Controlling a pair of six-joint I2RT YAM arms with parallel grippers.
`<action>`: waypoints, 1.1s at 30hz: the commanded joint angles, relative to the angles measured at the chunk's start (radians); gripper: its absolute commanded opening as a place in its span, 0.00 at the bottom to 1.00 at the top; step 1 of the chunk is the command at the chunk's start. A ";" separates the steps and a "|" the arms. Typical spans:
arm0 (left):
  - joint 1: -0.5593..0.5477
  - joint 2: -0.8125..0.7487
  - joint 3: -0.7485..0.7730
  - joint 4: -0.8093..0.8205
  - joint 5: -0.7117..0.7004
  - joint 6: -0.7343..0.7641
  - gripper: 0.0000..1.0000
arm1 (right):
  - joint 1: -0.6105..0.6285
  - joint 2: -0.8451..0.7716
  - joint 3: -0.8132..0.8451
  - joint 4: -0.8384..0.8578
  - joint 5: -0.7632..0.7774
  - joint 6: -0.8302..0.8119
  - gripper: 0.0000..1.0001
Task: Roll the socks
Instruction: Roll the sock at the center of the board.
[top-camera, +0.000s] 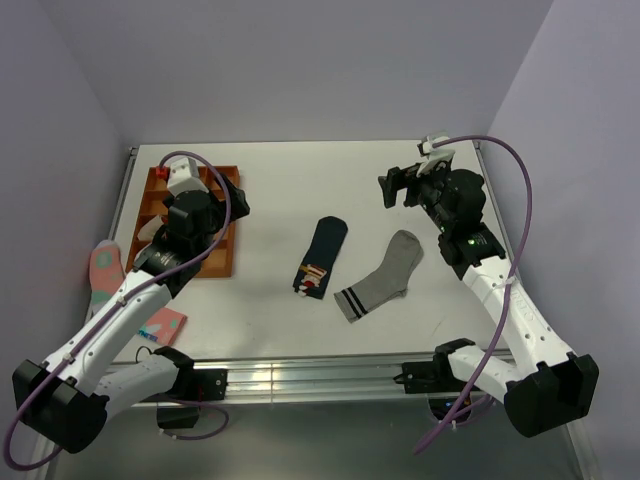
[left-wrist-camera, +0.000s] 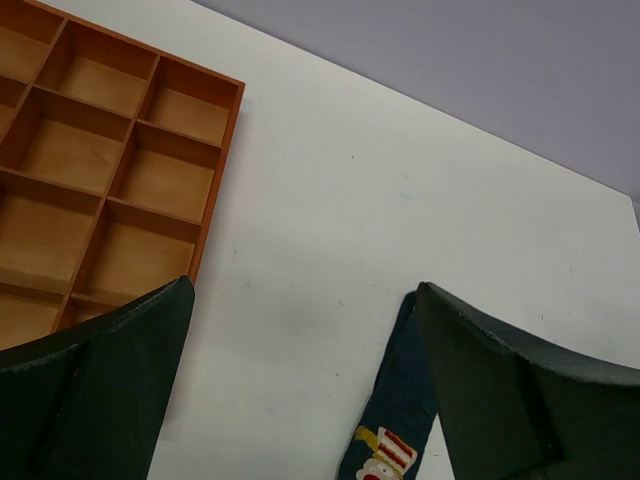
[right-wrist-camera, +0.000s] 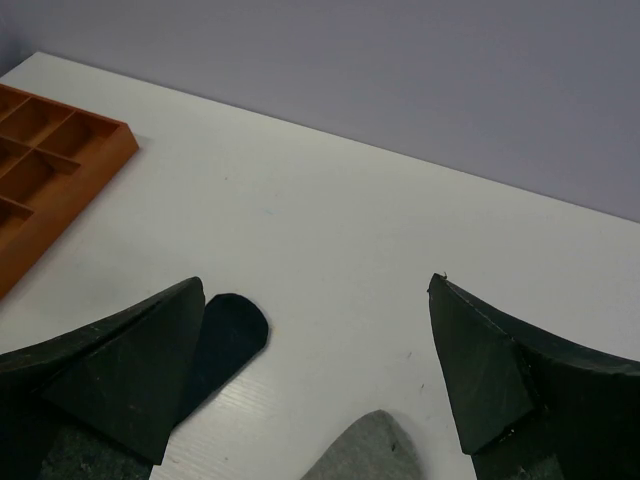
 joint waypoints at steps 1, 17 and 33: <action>0.000 -0.024 0.020 0.036 0.003 0.023 0.99 | 0.002 -0.011 0.019 0.016 0.017 -0.010 1.00; 0.000 -0.035 0.004 0.056 0.058 0.049 0.99 | 0.010 0.079 0.105 -0.145 -0.058 -0.082 0.91; 0.000 -0.127 -0.143 0.045 0.129 -0.034 0.88 | 0.399 0.279 0.021 -0.288 -0.052 -0.313 0.70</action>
